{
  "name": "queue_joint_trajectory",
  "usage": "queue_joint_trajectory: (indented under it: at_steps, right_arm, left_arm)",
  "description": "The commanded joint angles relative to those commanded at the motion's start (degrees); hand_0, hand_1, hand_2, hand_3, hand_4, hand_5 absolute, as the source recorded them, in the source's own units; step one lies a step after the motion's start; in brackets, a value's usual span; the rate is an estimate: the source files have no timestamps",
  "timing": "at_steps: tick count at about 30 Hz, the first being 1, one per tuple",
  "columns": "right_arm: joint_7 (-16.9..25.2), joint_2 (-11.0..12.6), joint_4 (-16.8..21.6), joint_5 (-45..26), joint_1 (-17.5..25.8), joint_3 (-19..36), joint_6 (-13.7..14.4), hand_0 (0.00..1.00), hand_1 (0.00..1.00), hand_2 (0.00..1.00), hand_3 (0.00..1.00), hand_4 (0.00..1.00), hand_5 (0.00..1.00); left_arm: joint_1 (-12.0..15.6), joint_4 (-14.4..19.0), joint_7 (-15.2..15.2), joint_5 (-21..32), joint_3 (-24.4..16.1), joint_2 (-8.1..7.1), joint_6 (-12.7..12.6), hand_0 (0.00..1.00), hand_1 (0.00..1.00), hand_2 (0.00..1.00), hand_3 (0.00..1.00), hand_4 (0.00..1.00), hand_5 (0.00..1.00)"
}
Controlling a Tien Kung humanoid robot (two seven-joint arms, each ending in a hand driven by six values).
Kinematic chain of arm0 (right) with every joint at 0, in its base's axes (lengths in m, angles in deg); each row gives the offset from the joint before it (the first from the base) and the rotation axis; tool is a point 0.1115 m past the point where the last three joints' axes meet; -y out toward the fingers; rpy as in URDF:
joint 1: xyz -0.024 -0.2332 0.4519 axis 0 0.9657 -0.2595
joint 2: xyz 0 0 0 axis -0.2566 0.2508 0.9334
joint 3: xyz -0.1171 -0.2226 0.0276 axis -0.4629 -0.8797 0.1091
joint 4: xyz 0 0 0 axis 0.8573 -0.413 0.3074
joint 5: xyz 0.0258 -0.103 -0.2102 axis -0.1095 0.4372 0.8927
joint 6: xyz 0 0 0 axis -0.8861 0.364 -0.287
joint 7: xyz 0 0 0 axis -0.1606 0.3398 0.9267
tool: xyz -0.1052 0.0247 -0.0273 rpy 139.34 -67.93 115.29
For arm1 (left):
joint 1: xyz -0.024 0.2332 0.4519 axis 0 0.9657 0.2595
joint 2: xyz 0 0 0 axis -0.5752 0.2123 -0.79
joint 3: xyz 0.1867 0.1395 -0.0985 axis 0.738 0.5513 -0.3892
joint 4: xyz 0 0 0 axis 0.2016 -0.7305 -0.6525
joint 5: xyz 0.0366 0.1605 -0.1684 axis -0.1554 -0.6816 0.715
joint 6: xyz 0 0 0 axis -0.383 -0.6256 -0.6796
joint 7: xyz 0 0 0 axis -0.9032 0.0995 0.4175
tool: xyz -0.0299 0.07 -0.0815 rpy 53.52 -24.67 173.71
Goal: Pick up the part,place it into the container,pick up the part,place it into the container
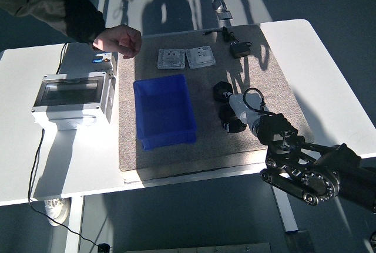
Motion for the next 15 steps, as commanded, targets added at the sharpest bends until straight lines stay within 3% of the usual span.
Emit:
queue_joint_trajectory:
  at_steps: [1, 15]
  right_arm:
    - [0.2, 0.0, 0.0, 0.0, 0.0, -0.1, 0.3, 0.441, 0.446, 0.528, 0.605, 0.323, 0.075]
    - [4.6, 0.2, 0.0, -1.4, 0.4, -0.5, 6.0, 0.441, 0.436, 0.518, 0.605, 0.266, 0.034]
  left_arm:
    - [0.0, 0.0, 0.0, 0.0, 0.0, 0.0, 0.0, 0.711, 0.725, 0.75, 0.675, 0.998, 0.998]
    - [0.0, 0.0, 0.0, -0.1, 0.0, -0.02, 0.0, 0.71, 0.725, 0.751, 0.675, 0.998, 0.998]
